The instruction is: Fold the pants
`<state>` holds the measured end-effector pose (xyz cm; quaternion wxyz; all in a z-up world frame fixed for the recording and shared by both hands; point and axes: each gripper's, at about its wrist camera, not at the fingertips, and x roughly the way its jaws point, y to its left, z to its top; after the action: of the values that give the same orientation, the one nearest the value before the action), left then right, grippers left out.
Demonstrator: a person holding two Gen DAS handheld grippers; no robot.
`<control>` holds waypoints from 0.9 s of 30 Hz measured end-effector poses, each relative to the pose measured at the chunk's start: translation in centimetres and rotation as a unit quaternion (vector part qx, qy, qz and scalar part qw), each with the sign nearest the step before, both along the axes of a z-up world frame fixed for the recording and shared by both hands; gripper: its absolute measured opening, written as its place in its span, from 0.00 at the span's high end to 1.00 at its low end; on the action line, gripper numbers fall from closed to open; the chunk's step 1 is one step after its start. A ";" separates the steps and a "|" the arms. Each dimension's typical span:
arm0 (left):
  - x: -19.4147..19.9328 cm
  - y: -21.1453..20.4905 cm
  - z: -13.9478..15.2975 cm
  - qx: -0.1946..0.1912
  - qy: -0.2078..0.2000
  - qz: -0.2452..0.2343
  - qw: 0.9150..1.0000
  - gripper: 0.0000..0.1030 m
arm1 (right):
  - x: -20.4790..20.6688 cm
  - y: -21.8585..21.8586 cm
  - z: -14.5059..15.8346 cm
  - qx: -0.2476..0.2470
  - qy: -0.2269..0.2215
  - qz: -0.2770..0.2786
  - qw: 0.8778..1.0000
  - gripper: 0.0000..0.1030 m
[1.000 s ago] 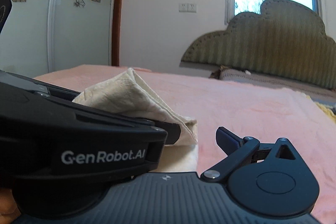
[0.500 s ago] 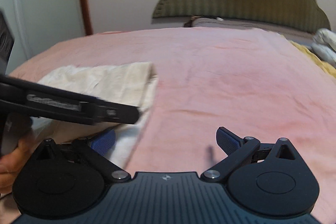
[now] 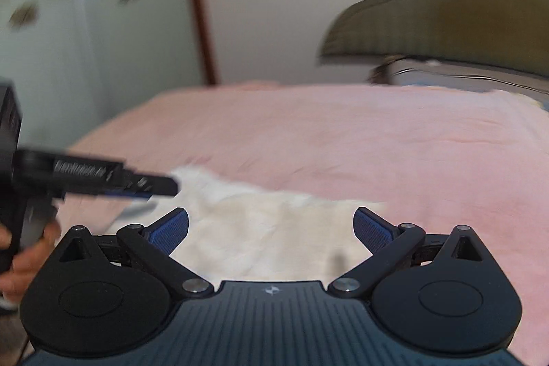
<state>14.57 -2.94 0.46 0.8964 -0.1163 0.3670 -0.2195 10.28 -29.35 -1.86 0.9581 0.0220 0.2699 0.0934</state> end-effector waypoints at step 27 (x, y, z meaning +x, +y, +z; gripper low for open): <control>-7.2 -2.6 -3.5 0.180 -0.102 -0.031 0.978 0.24 | -3.6 3.9 -3.1 -0.047 0.049 0.000 0.998 0.00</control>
<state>7.38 -5.50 -3.01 0.9282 0.0818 0.3102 -0.1883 6.68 -25.46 -4.92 0.9436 -0.0188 0.3209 0.0792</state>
